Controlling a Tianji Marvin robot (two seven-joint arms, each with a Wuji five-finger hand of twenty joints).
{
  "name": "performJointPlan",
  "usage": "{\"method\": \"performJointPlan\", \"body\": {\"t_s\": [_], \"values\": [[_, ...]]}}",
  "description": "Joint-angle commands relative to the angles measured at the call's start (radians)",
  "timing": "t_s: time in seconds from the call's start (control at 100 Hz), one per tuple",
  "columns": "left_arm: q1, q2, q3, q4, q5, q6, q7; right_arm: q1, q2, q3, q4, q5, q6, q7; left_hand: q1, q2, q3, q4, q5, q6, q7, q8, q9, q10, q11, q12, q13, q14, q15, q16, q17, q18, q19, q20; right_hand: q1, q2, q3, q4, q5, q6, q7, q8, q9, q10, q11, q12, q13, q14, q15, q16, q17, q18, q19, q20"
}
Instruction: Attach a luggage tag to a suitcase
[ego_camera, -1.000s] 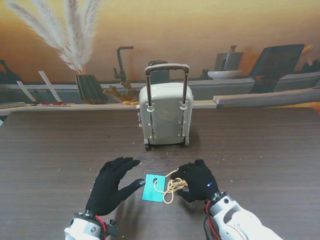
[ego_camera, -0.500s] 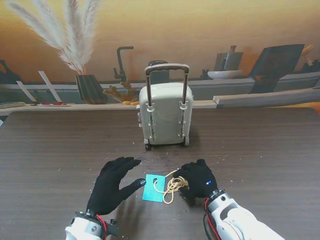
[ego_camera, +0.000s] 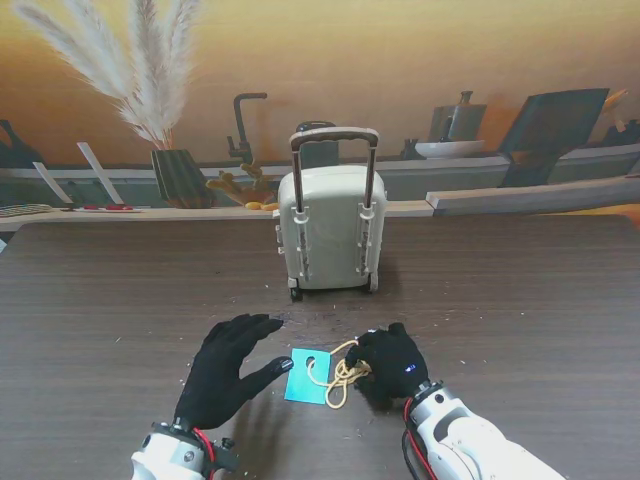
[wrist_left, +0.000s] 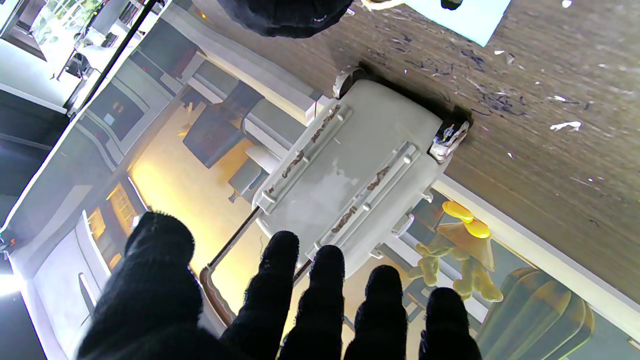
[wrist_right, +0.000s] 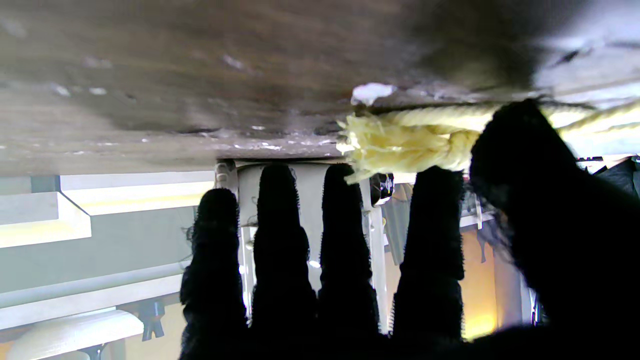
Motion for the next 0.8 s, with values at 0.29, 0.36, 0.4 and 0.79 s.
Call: {"method": "performJointPlan", "body": {"t_s": [0.29,0.36,0.4,0.79], "values": [[0.001,0.001,0.003,-0.004,0.004,0.001,-0.016,0.024,-0.011,-0.032,0.041,0.017,0.023,-0.022,0.010,0.035,-0.025,0.018,-0.005,-0.047,-0.010,0.014,-0.022,-0.005,-0.018,0.003,-0.035,-0.018,-0.020,-0.005,-0.012,-0.045,-0.011,0.000,0.110,0.004,0.044,-0.014,0.085,-0.081,0.192,-0.061,0.076,-0.031,0.030,0.011,0.041,-0.019,0.022,0.016,0.023,-0.011,0.029,-0.010],[0.002,0.001,0.003,-0.005,0.005,0.000,-0.014,0.026,-0.012,-0.034,0.045,0.017,0.025,-0.030,0.010,0.035,-0.025,0.018,-0.006,-0.047,-0.010,0.014,-0.022,-0.006,-0.018,0.003,-0.035,-0.018,-0.020,-0.005,-0.011,-0.045,-0.011,0.000,0.116,0.015,0.054,-0.009,0.110,-0.091,0.205,-0.054,0.086,-0.034,0.033,0.012,0.048,-0.022,0.025,0.017,0.028,-0.012,0.033,-0.009],[0.002,0.001,0.003,-0.005,0.005,-0.001,-0.013,0.027,-0.013,-0.035,0.047,0.019,0.026,-0.035,0.009,0.036,-0.025,0.018,-0.005,-0.047,-0.010,0.015,-0.022,-0.006,-0.018,0.003,-0.035,-0.018,-0.020,-0.005,-0.012,-0.046,-0.011,0.000,0.118,0.021,0.059,-0.006,0.123,-0.094,0.212,-0.049,0.092,-0.035,0.035,0.012,0.050,-0.022,0.027,0.018,0.030,-0.011,0.035,-0.009],[0.010,-0.001,0.001,-0.009,0.007,-0.005,-0.001,0.020,-0.014,-0.026,0.038,0.007,0.018,-0.073,0.009,0.039,-0.025,0.018,-0.004,-0.045,-0.010,0.015,-0.021,-0.006,-0.018,0.003,-0.035,-0.018,-0.020,-0.005,-0.012,-0.046,-0.011,0.000,0.140,0.087,0.053,-0.004,0.171,-0.143,0.233,0.141,0.126,-0.047,0.046,0.030,0.063,-0.027,0.034,0.020,0.040,-0.010,0.055,-0.013]]}}
